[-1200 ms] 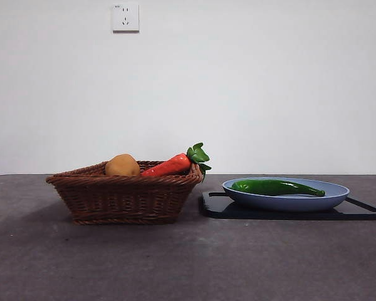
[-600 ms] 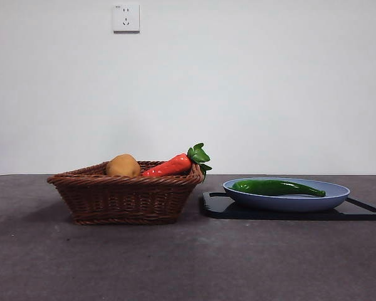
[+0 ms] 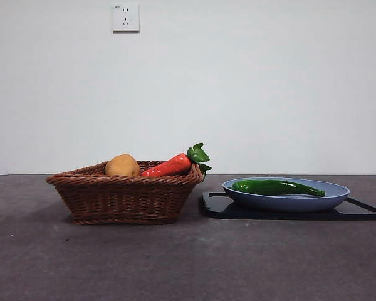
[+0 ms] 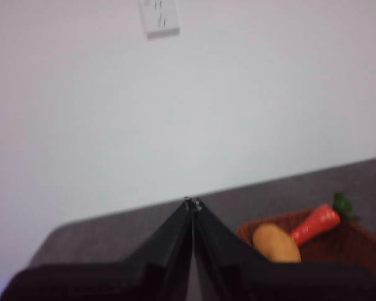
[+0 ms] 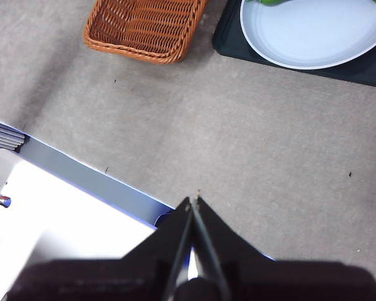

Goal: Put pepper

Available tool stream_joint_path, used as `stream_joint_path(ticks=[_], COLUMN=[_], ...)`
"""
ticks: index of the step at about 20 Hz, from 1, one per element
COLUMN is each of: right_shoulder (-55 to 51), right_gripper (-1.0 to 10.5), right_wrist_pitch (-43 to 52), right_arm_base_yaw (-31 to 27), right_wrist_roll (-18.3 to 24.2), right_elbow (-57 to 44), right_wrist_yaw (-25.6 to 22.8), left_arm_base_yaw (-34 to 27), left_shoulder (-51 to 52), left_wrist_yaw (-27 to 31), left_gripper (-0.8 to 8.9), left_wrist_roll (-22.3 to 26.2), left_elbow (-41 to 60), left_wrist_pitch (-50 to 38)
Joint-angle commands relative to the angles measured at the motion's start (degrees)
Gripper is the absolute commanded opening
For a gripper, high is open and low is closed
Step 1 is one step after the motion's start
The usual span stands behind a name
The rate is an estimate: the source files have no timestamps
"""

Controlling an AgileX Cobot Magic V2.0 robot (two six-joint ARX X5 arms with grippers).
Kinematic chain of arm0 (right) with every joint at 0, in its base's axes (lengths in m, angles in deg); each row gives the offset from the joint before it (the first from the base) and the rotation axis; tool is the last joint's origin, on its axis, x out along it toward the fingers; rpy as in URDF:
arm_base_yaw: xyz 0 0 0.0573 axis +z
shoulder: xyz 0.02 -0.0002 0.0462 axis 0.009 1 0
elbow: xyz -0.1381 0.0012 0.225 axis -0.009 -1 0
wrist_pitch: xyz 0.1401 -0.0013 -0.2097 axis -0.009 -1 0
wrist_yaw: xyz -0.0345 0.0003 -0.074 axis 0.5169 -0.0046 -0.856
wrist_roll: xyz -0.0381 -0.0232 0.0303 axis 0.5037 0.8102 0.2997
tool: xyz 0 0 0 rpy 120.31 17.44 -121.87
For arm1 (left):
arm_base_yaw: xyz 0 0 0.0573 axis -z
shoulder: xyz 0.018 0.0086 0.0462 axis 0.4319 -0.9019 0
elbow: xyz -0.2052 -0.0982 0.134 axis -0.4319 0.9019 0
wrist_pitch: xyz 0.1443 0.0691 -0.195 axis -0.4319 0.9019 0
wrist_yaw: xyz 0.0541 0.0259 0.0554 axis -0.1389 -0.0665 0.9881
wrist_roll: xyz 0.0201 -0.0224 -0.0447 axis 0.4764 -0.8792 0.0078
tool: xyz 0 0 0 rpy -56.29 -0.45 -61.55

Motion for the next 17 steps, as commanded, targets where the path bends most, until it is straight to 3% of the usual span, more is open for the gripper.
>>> stream_joint_path(ticks=[1,8,17], right_shoulder=[0.3,0.3,0.3], right_gripper=[0.1,0.1,0.1], right_wrist_pitch=[0.5,0.5,0.5], right_arm_base_yaw=[0.3,0.3,0.3], right_wrist_roll=[-0.3,-0.3,-0.3], right_elbow=[0.8,0.8,0.8], right_wrist_yaw=[-0.1,-0.1,-0.1], left_arm_base_yaw=[-0.8,-2.2,-2.2], left_shoulder=[3.3,11.5,11.9], left_wrist_yaw=[0.1,0.1,0.1], left_gripper=[0.08,0.08,0.08], left_wrist_roll=[-2.4,-5.0,-10.2], left_elbow=[4.5,16.8,21.6], left_wrist_pitch=[-0.7,-0.7,4.0])
